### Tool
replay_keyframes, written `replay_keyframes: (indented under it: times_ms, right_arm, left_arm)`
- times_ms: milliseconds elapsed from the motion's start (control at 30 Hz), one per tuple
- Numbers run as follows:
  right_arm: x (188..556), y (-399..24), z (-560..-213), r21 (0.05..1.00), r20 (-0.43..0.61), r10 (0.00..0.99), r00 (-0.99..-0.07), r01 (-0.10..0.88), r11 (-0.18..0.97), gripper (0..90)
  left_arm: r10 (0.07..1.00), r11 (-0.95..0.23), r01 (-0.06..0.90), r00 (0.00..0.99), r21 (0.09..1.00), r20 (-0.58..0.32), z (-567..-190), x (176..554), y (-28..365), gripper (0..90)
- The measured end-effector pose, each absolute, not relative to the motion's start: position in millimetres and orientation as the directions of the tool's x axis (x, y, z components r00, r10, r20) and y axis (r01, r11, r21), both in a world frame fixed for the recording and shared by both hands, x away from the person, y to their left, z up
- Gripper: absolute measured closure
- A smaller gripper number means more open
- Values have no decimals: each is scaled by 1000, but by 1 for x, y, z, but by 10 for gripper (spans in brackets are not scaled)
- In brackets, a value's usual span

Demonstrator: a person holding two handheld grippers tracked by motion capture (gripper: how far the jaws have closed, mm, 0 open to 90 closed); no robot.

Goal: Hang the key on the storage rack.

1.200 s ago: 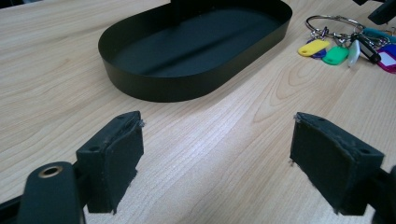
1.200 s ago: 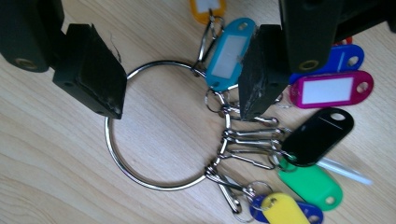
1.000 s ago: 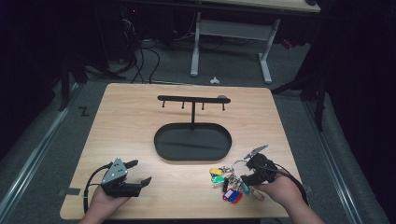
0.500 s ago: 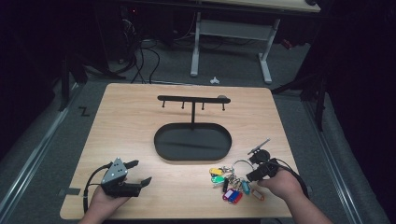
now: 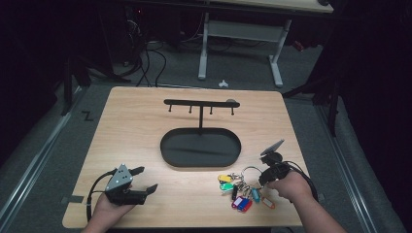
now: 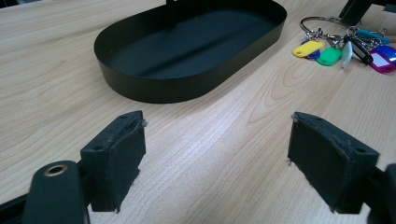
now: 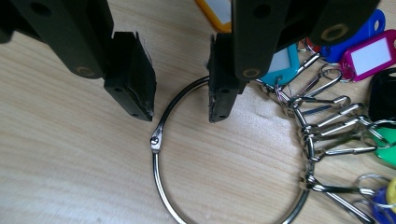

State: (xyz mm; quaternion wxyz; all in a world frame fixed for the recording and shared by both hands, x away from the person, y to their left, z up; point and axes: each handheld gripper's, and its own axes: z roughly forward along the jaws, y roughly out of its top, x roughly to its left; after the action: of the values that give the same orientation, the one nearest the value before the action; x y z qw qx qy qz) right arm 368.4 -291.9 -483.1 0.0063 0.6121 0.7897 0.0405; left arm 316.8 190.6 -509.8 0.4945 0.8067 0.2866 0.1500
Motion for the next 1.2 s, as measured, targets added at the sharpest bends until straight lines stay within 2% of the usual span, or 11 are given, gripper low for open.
replay_keyframes:
  times_ms: [167,233,400,533,833,1033,1067,1200]
  right_arm:
    - [370,-290,-487,48,37,971,-235,971,233,669]
    - [371,-289,-487,39,21,969,-248,968,247,729]
    - [369,-285,-487,42,-10,943,-333,942,333,856]
    - [368,-279,-487,51,-50,919,-392,917,394,863]
    - [373,-276,-487,70,-89,912,-400,911,406,857]
    - [372,-277,-482,67,-56,925,-377,923,380,764]
    - [371,-280,-481,57,-37,930,-365,929,367,710]
    - [368,-282,-482,41,-24,937,-350,936,350,646]
  left_arm:
    - [611,-348,314,790,883,-41,-510,317,191,198]
    - [611,-347,313,791,884,-40,-509,317,191,198]
    - [613,-345,312,789,885,-40,-509,317,191,198]
    - [611,-349,311,791,884,-37,-510,317,191,198]
    - [612,-348,313,790,883,-39,-510,317,191,199]
    - [611,-349,313,790,883,-39,-510,317,191,200]
    - [611,-349,313,791,883,-39,-510,317,191,200]
    - [610,-349,311,792,884,-38,-510,316,190,201]
